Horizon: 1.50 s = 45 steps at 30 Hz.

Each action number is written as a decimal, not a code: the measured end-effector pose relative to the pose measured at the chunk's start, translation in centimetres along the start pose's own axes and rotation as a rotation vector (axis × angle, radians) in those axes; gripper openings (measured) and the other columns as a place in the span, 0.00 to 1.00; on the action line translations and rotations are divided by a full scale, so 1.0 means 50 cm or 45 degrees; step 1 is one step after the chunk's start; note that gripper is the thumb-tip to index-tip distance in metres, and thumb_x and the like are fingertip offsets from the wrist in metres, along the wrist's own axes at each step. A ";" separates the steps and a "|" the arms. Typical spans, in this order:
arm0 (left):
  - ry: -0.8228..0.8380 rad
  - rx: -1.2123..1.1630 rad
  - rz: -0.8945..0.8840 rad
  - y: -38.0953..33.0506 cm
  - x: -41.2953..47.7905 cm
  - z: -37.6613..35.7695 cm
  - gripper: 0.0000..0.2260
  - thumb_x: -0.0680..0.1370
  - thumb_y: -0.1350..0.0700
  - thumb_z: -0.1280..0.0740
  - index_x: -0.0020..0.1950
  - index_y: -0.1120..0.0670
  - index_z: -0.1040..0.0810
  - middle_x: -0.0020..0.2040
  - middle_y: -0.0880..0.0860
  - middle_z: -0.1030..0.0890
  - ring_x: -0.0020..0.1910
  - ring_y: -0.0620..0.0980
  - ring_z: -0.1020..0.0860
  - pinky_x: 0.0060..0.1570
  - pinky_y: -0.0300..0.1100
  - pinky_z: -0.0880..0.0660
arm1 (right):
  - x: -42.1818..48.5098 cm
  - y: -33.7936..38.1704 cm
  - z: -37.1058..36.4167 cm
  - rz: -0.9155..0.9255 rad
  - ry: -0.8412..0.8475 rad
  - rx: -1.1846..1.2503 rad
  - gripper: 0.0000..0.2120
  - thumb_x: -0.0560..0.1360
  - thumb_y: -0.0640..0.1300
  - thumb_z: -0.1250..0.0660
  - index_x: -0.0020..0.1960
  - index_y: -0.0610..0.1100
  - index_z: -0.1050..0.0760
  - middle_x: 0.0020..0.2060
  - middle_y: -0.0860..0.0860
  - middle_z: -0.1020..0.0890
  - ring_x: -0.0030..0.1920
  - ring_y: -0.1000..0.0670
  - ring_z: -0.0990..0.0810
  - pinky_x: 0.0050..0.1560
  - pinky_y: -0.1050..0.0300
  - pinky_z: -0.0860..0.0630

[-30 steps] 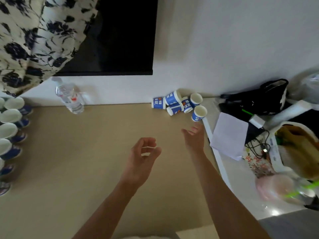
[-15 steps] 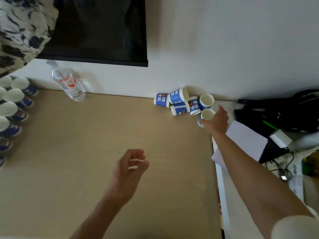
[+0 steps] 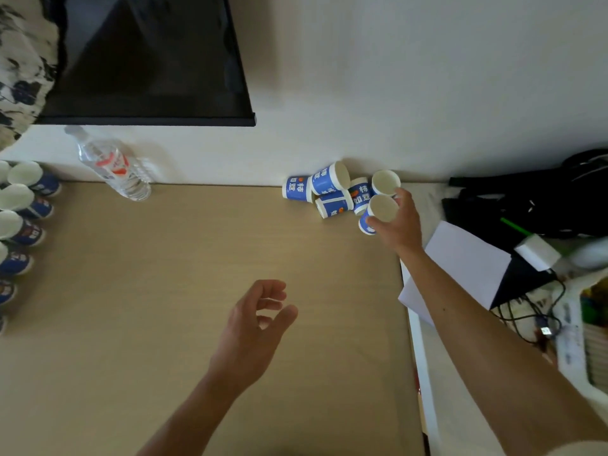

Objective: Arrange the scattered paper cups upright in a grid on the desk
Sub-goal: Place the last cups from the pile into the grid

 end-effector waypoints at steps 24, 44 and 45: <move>-0.140 0.127 -0.151 -0.094 0.140 -0.020 0.23 0.71 0.52 0.22 0.60 0.46 0.29 0.49 0.39 0.22 0.48 0.31 0.24 0.41 0.23 0.30 | 0.004 0.227 -0.022 -0.204 0.364 0.435 0.26 0.70 0.54 0.25 0.61 0.42 0.27 0.43 0.52 0.20 0.39 0.59 0.21 0.36 0.64 0.30; -0.248 0.128 -0.063 -0.047 0.100 0.009 0.25 0.69 0.53 0.21 0.63 0.47 0.28 0.51 0.38 0.21 0.51 0.34 0.23 0.45 0.25 0.28 | 0.146 0.161 -0.181 -0.109 0.025 -0.220 0.39 0.62 0.60 0.22 0.64 0.40 0.30 0.60 0.43 0.24 0.61 0.40 0.25 0.63 0.45 0.28; -0.253 0.126 -0.056 -0.046 0.099 0.012 0.25 0.69 0.52 0.21 0.63 0.47 0.28 0.51 0.38 0.20 0.51 0.34 0.23 0.45 0.25 0.28 | 0.144 0.162 -0.178 -0.121 0.020 -0.152 0.39 0.62 0.59 0.22 0.64 0.40 0.29 0.61 0.44 0.24 0.61 0.41 0.25 0.63 0.45 0.28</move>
Point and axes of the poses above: each hand's wrist, its own x-axis towards the middle knuckle, its own z-axis out of the back of the hand, y = z × x, the point moved 1 cm from there along x, towards the middle knuckle
